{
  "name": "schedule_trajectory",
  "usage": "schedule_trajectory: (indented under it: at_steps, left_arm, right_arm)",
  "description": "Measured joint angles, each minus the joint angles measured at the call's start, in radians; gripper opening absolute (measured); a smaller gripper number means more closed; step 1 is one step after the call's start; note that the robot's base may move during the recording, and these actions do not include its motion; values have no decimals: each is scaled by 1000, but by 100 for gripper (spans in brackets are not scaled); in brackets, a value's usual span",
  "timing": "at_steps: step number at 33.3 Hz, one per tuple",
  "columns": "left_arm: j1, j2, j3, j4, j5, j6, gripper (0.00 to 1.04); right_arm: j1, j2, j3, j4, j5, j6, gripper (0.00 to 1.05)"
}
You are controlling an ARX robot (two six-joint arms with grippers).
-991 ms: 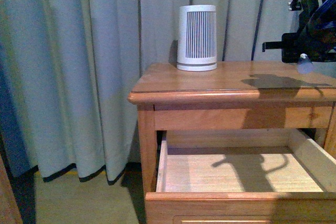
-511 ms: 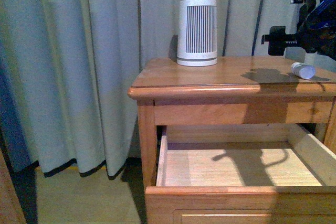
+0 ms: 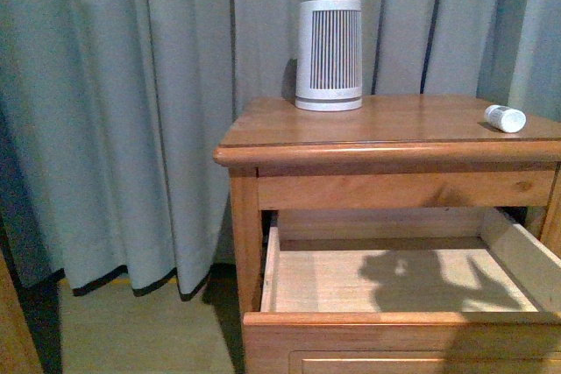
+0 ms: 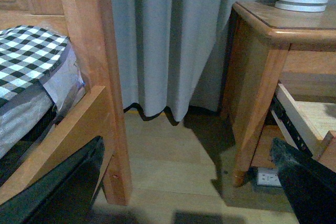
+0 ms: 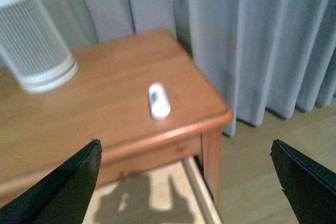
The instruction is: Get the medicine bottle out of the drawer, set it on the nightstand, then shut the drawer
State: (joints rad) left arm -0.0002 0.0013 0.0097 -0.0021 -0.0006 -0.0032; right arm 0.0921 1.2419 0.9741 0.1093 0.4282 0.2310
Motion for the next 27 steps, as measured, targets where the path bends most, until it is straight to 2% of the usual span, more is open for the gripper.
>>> schedule_trajectory:
  at_steps: [5, 9, 11, 15, 20, 27]
  left_arm:
    - [0, 0, 0, 0, 0, 0, 98]
    - [0, 0, 0, 0, 0, 0, 98]
    - [0, 0, 0, 0, 0, 0, 98]
    - [0, 0, 0, 0, 0, 0, 98]
    - [0, 0, 0, 0, 0, 0, 98]
    - [0, 0, 0, 0, 0, 0, 98]
  right_arm:
    - [101, -254, -432, -55, -15, 48, 98]
    - [146, -267, -600, -42, -4, 71, 98]
    - [164, -240, -678, 27, 16, 70, 98]
    - [155, -101, -712, 210, 11, 58, 98]
    - [94, 193, -669, 464, -30, 16, 98]
    - [53, 523, -504, 619, -37, -24, 98]
